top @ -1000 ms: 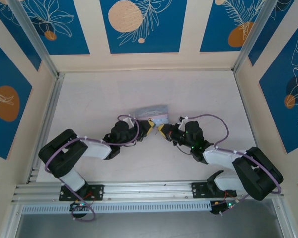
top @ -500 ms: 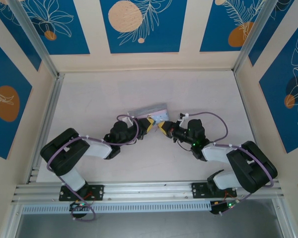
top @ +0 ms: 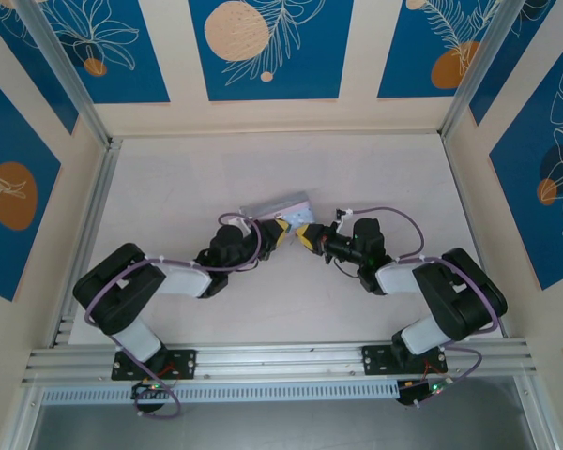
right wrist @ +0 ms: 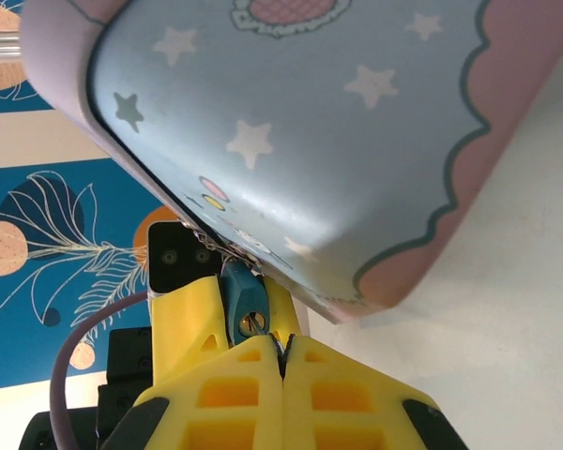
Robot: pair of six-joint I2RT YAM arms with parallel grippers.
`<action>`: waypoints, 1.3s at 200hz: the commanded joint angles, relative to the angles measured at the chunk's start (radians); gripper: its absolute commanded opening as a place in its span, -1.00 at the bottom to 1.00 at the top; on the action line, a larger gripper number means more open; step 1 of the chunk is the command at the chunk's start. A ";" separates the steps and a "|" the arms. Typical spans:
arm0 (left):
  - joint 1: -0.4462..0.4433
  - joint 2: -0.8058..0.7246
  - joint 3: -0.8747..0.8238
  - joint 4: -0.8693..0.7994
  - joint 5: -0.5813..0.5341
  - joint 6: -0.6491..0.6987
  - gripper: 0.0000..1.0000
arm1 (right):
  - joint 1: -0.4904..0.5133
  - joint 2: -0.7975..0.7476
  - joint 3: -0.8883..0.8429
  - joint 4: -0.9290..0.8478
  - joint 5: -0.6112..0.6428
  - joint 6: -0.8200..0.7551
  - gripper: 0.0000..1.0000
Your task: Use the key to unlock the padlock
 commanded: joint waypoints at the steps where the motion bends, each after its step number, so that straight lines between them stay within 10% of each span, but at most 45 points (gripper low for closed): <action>1: -0.051 -0.042 0.053 -0.025 0.132 0.079 -1.00 | 0.025 0.010 0.070 0.091 -0.041 0.026 -1.00; 260: -0.093 0.031 0.056 0.017 0.163 0.096 -1.00 | -0.013 0.218 0.203 0.104 -0.217 -0.010 -1.00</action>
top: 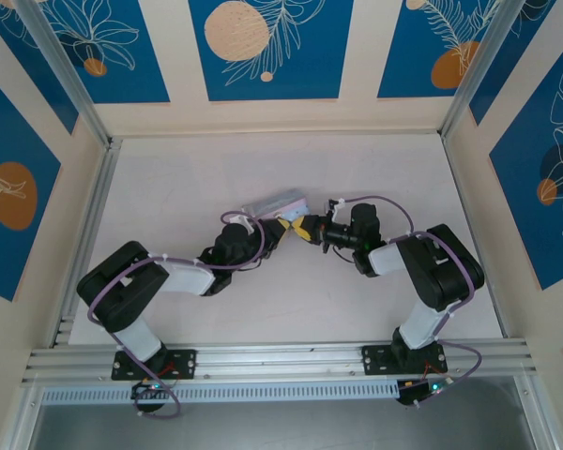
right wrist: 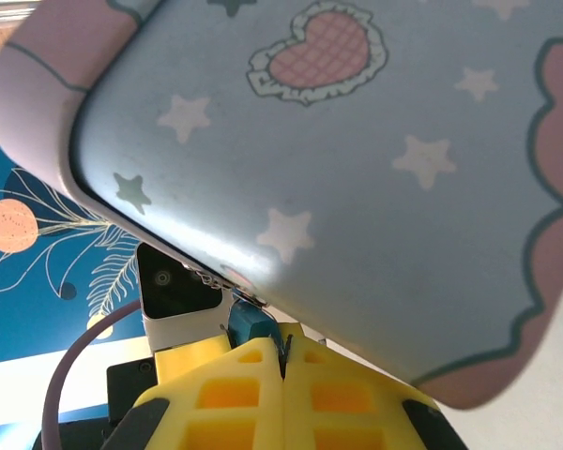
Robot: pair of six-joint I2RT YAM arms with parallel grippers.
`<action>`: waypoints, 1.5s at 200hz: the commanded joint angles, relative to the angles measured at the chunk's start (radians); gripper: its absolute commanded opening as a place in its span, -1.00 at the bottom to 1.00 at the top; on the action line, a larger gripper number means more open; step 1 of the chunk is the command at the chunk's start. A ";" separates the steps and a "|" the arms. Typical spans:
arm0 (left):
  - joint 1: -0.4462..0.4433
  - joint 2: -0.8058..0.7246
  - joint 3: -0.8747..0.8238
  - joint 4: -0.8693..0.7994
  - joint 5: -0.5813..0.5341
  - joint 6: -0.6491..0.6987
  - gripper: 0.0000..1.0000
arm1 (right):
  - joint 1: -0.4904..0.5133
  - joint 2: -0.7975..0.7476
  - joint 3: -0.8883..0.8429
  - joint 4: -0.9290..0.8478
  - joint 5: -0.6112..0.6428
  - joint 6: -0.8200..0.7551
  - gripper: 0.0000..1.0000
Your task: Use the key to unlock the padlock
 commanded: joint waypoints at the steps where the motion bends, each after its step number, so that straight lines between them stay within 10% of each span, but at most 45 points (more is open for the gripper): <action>1: -0.078 0.002 0.022 0.057 0.208 0.034 -1.00 | 0.061 0.010 0.056 0.051 -0.007 -0.021 -1.00; 60: -0.036 -0.004 -0.067 0.046 0.118 0.058 -1.00 | 0.009 -0.079 0.006 -0.044 -0.006 -0.056 -0.07; 114: 0.009 -0.049 -0.086 -0.032 0.136 0.104 -1.00 | -0.006 -0.344 -0.027 -0.583 0.048 -0.314 0.49; 207: 0.072 -0.108 -0.060 -0.174 0.222 0.182 -1.00 | 0.183 -0.520 0.171 -1.278 0.486 -0.870 0.31; 300: 0.104 -0.139 0.008 -0.300 0.329 0.247 -1.00 | 0.447 -0.361 0.253 -1.259 0.908 -1.209 -0.18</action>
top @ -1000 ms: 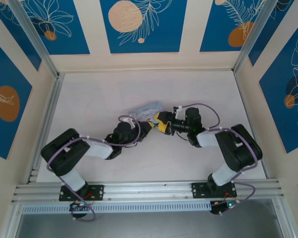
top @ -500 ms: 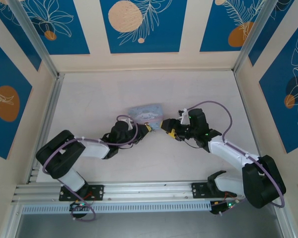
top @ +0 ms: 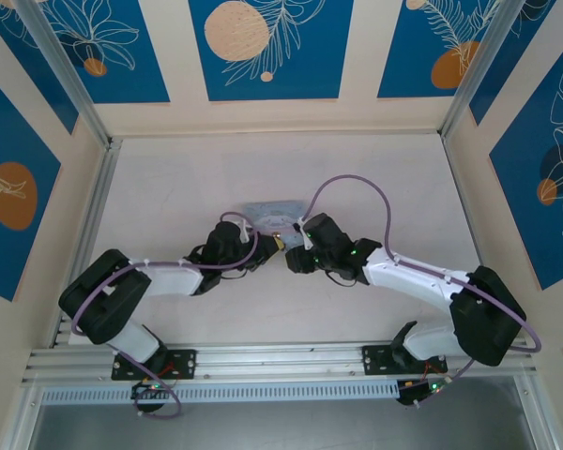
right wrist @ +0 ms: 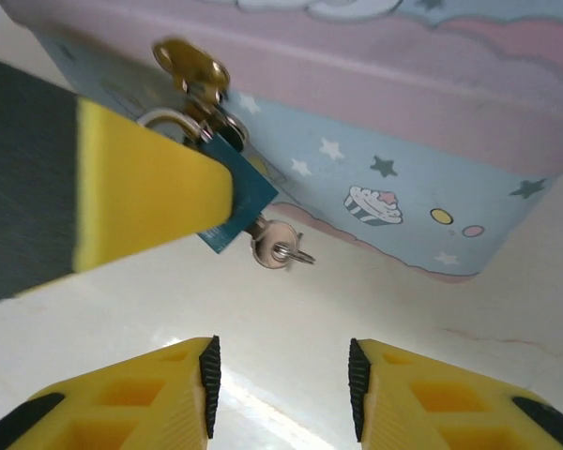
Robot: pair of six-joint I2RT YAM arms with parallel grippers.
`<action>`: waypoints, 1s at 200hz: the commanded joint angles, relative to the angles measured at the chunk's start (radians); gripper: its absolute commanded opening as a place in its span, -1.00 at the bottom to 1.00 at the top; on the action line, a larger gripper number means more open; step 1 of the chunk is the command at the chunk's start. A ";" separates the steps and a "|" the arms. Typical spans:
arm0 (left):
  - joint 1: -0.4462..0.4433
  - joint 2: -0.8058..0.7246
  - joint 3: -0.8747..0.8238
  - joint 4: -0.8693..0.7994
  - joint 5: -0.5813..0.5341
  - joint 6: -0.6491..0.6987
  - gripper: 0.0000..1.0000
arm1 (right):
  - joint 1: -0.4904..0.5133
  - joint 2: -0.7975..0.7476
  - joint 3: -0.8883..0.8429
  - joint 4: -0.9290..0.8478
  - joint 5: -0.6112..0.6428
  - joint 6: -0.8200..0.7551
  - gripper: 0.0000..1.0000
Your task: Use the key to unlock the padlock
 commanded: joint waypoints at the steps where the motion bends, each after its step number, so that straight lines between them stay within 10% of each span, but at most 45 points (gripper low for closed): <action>1: 0.014 -0.031 0.043 -0.004 0.061 0.037 -1.00 | 0.026 0.009 0.008 0.017 0.127 -0.115 -0.18; 129: 0.017 -0.039 0.068 -0.025 0.092 0.051 -1.00 | 0.059 0.114 0.084 0.083 0.164 -0.151 -0.22; 200: 0.017 -0.036 0.054 -0.010 0.092 0.046 -1.00 | 0.050 0.118 0.109 0.060 0.142 -0.145 -0.90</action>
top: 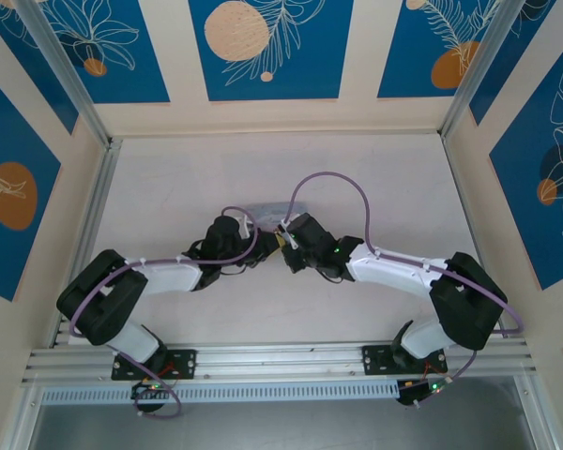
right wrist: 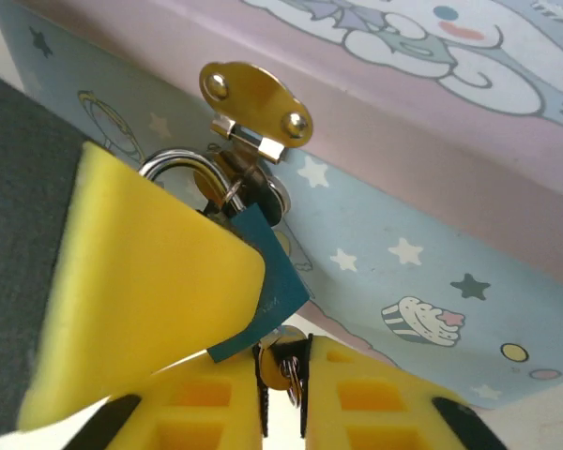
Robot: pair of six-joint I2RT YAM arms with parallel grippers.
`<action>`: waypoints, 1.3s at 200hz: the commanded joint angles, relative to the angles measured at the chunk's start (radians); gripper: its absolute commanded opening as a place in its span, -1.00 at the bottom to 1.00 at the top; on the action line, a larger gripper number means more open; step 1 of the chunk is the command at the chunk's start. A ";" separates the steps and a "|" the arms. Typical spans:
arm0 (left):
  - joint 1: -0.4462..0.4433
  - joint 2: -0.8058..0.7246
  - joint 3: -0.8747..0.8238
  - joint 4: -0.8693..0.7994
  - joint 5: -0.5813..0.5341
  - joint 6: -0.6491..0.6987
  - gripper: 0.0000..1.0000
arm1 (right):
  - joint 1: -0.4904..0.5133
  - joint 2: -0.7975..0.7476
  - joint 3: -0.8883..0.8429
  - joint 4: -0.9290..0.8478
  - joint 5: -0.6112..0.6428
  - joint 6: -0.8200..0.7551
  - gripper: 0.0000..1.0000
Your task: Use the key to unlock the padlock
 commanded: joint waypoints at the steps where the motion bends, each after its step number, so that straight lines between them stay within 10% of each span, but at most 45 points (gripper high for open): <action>1: 0.002 -0.023 0.020 0.036 0.031 0.026 -1.00 | -0.004 0.000 0.035 0.014 0.006 0.002 -0.91; 18: 0.002 -0.021 0.016 0.038 0.027 0.024 -1.00 | -0.008 -0.015 0.027 0.009 -0.007 0.005 -0.86; 42: 0.002 -0.021 0.013 0.021 0.016 0.030 -1.00 | -0.012 -0.061 0.000 -0.003 -0.045 0.017 0.01; 59: 0.003 -0.024 0.013 -0.006 0.008 0.046 -1.00 | -0.021 -0.109 -0.034 -0.021 -0.075 0.043 0.20; 130: -0.002 -0.014 -0.017 -0.137 -0.014 0.161 -0.45 | -0.105 -0.312 -0.188 -0.012 -0.249 0.313 0.52; 260: -0.002 -0.216 -0.053 -0.321 -0.101 0.236 0.66 | -0.101 -0.209 -0.286 0.279 -0.409 0.612 0.67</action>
